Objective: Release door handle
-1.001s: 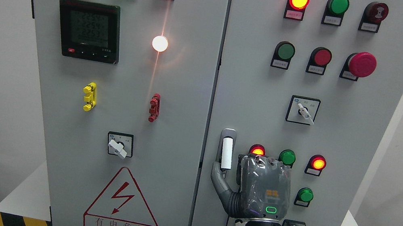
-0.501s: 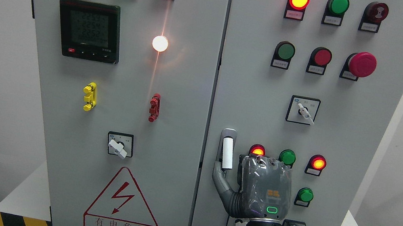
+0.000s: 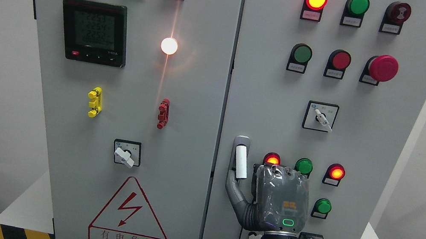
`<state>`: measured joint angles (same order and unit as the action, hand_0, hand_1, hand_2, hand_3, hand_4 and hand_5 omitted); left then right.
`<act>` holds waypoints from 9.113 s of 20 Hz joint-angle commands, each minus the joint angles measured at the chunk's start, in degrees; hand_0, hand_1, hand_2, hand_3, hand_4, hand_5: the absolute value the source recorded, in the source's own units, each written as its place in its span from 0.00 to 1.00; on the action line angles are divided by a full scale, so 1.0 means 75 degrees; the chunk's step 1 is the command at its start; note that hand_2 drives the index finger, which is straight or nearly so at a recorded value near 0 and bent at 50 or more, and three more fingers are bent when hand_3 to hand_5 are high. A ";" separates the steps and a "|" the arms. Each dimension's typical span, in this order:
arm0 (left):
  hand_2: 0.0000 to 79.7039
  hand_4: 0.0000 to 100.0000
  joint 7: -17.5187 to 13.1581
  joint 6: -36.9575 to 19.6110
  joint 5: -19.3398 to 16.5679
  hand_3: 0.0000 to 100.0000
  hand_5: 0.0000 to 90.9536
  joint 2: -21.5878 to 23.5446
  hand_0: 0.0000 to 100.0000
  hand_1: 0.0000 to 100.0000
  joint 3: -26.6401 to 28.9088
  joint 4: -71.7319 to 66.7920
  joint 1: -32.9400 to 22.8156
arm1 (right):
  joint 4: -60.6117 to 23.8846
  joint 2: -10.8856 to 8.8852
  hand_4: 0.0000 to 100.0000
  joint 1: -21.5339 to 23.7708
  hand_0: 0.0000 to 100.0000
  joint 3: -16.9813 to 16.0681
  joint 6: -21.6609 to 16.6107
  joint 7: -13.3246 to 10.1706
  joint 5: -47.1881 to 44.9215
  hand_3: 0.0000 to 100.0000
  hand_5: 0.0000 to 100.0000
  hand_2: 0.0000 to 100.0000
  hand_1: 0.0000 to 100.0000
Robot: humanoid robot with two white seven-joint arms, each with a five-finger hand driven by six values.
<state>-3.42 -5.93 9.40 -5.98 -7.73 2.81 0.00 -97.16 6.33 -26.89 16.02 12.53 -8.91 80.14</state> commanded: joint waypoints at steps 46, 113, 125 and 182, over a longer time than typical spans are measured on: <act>0.00 0.00 -0.0001 0.0005 0.0000 0.00 0.00 0.0000 0.12 0.56 0.0000 0.0000 -0.0070 | -0.0100 -0.0011 0.98 0.0047 0.54 -0.0156 0.0005 -0.0090 -0.0022 1.00 1.00 0.98 0.28; 0.00 0.00 -0.0001 -0.0006 0.0000 0.00 0.00 0.0000 0.12 0.56 0.0000 0.0000 -0.0070 | -0.0299 -0.0035 0.99 0.0070 0.56 -0.0461 -0.0007 -0.0207 -0.0033 1.00 1.00 0.97 0.29; 0.00 0.00 -0.0001 0.0005 0.0000 0.00 0.00 0.0000 0.12 0.56 0.0000 0.0000 -0.0070 | -0.0299 -0.0023 0.99 0.0082 0.57 -0.0508 -0.0018 -0.0207 -0.0033 1.00 1.00 0.97 0.29; 0.00 0.00 -0.0001 -0.0006 0.0000 0.00 0.00 0.0000 0.12 0.56 0.0000 0.0000 -0.0059 | -0.0369 -0.0023 0.99 0.0023 0.57 -0.0543 -0.0042 -0.0207 -0.0045 1.00 1.00 0.97 0.28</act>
<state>-3.42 -5.93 9.40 -5.98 -7.73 2.81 0.00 -99.89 6.15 -26.69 12.11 12.18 -10.37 79.80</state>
